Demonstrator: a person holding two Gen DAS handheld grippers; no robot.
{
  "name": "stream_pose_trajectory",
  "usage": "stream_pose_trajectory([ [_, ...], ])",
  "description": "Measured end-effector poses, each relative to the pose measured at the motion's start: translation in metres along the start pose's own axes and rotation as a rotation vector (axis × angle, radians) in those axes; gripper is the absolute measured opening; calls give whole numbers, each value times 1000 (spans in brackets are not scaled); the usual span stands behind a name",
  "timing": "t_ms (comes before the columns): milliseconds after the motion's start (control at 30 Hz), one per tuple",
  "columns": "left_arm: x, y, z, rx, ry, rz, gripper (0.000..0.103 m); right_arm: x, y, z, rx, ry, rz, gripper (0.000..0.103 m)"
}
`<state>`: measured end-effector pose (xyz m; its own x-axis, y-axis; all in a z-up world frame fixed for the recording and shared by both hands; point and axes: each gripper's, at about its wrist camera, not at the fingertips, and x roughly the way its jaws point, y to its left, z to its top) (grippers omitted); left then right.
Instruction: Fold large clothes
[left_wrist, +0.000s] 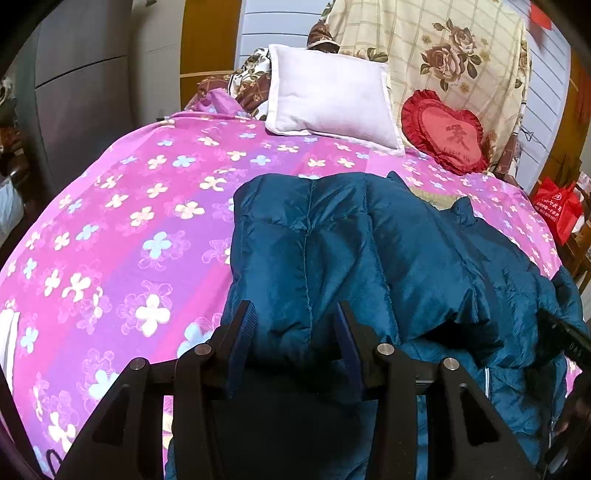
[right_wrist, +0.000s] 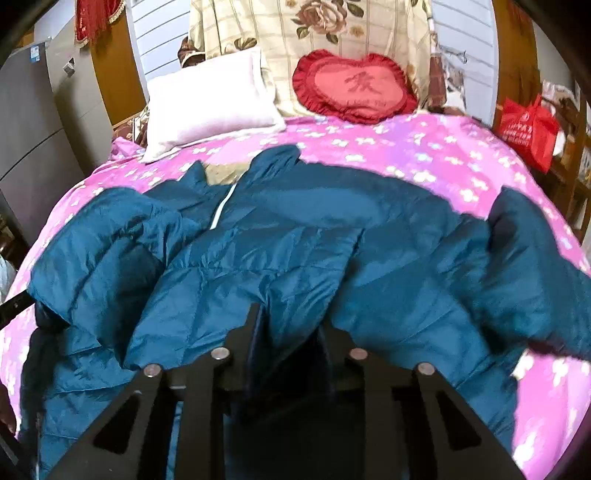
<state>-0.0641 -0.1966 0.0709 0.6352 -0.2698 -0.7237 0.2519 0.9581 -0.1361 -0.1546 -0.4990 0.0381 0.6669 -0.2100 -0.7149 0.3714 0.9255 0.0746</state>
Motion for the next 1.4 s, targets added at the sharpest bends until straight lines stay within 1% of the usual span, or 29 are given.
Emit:
stream_pose_trajectory([
  [33, 0, 0, 0, 2, 0, 2, 25, -1, -3, 2, -6, -7, -13, 20],
  [400, 2, 1, 0, 8, -3, 6, 25, -11, -41, 36, -6, -80, -141, 16],
  [467, 4, 2, 0, 6, 1, 9, 25, -7, -49, 39, 6, -76, -167, 14],
  [500, 6, 2, 0, 5, 5, 8, 25, -3, -56, 39, 20, -72, -194, 10],
  [667, 11, 3, 0, 1, 21, 9, 25, 24, -89, 28, 92, 5, -229, 9],
  [700, 11, 4, 0, -3, 21, 10, 25, 28, -93, 24, 99, 17, -227, 9],
  [767, 11, 5, 0, -9, 18, 9, 25, 26, -99, 17, 132, 3, -128, 9],
  [800, 11, 6, 1, -12, 17, 8, 25, 21, -100, 16, 143, -6, -104, 10],
  [867, 11, 6, 0, -16, 16, 7, 25, 14, -100, 17, 153, -12, -112, 18],
  [900, 10, 6, 0, -18, 16, 6, 25, 10, -101, 18, 164, -20, -109, 37],
  [933, 10, 6, 0, -19, 15, 4, 25, 4, -103, 19, 183, -34, -96, 62],
  [967, 9, 6, 0, -20, 11, 3, 25, -1, -105, 20, 201, -53, -76, 71],
  [1000, 8, 6, 0, -21, 8, 3, 25, -6, -106, 21, 218, -70, -61, 77],
  [1067, 8, 7, 0, -26, 3, 1, 25, -11, -108, 25, 242, -86, -46, 77],
  [1133, 8, 8, 1, -34, 1, -3, 25, -8, -107, 29, 256, -83, 0, 78],
  [1200, 7, 9, 1, -46, -1, -10, 25, 5, -100, 31, 247, -44, 22, 78],
  [1267, 7, 10, 2, -56, -6, -19, 25, 26, -91, 32, 216, 21, 27, 77],
  [1300, 7, 11, 3, -59, -8, -20, 25, 36, -86, 32, 195, 46, 12, 77],
  [1333, 7, 12, 3, -61, -10, -18, 25, 45, -80, 31, 166, 66, -5, 68],
  [1367, 7, 13, 3, -62, -12, -15, 25, 48, -75, 30, 142, 74, -2, 53],
  [1400, 8, 14, 3, -64, -14, -11, 25, 50, -66, 31, 97, 80, -9, 14],
])
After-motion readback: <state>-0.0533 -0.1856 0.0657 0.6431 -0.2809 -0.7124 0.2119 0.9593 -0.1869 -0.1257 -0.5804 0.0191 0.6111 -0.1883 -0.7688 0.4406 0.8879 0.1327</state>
